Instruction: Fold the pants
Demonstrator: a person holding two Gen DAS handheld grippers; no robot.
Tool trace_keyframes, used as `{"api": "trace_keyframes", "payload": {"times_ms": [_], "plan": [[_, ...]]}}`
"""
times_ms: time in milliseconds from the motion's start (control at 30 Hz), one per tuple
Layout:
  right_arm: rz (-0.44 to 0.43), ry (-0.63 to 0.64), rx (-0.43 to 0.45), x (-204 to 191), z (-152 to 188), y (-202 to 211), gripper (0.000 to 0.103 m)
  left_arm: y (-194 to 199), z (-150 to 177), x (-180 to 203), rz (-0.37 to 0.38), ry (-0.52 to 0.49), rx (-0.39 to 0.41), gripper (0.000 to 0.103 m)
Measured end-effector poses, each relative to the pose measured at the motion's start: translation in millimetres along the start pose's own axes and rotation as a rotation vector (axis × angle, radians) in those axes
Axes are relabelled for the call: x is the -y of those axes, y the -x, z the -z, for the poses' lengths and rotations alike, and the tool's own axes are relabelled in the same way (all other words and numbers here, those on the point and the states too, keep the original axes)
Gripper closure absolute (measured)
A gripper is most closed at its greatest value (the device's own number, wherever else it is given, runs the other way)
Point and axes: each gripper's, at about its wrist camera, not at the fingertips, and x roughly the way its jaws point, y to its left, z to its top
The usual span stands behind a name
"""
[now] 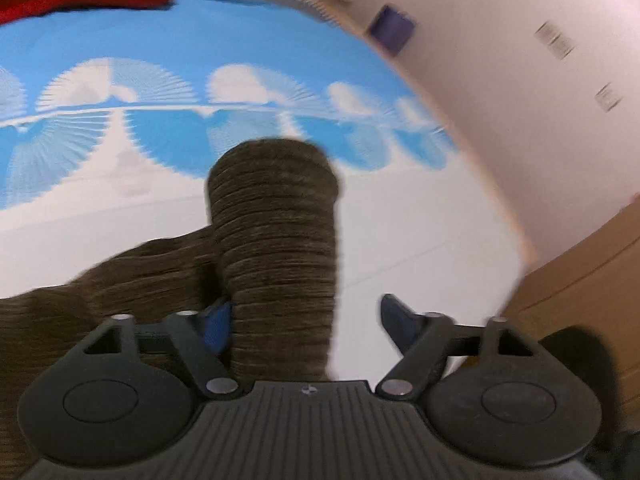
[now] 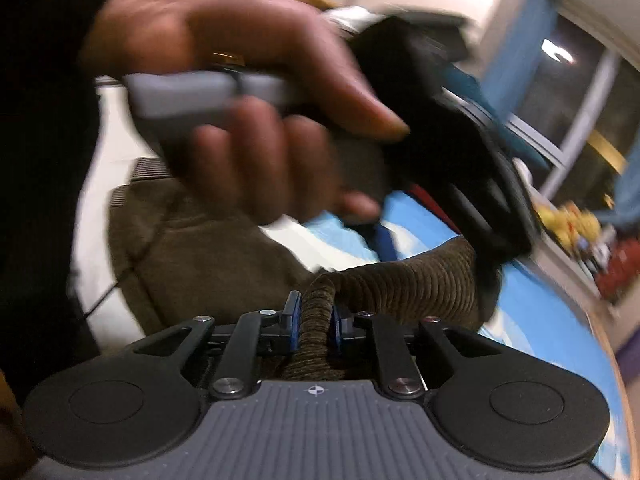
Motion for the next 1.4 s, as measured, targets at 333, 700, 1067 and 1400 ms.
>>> {"api": "trace_keyframes", "payload": {"times_ms": [333,700,1067,1400], "plan": [[-0.198,-0.136,0.018,11,-22,-3,0.083,24,17,-44,-0.115,0.028,-0.024,0.084],[-0.437,-0.875,0.100,120,-28,-25,0.047,148,69,-180,-0.205,0.354,0.156,0.084],[-0.314,-0.955,-0.326,61,-14,-132,0.034,187,105,-266,-0.417,0.628,0.176,0.019],[-0.266,-1.091,-0.476,43,13,-177,0.020,157,136,-301,-0.312,0.703,0.076,0.014]]}}
